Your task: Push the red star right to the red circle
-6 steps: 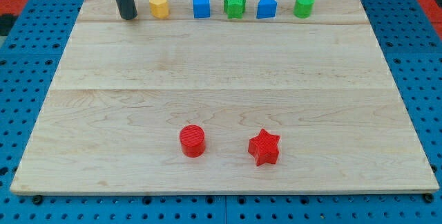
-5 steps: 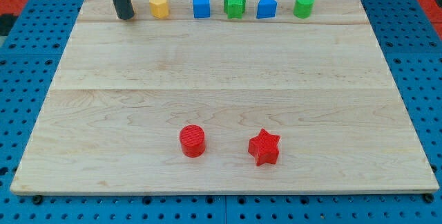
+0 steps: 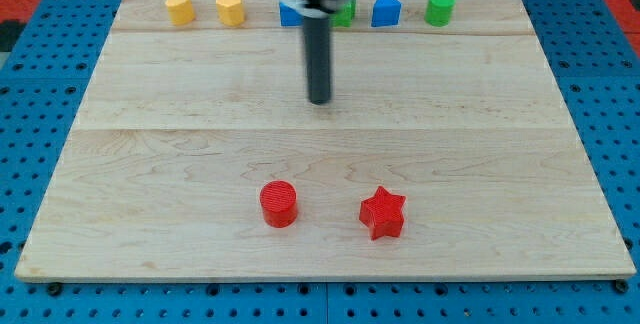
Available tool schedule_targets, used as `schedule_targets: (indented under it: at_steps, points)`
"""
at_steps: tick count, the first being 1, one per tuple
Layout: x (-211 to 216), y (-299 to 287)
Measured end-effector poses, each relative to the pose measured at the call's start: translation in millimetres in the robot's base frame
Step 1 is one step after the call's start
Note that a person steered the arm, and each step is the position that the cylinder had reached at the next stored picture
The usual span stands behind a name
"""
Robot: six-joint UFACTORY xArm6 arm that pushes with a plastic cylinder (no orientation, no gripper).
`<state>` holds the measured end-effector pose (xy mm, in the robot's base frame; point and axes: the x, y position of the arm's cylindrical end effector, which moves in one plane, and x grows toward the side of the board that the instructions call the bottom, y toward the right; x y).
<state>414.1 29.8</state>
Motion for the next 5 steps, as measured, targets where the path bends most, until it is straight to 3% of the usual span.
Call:
schedule_targets:
  at_steps: [2, 3, 5]
  points:
    - [96.0, 105.1]
    - [143.4, 108.1]
    - [159.5, 14.6]
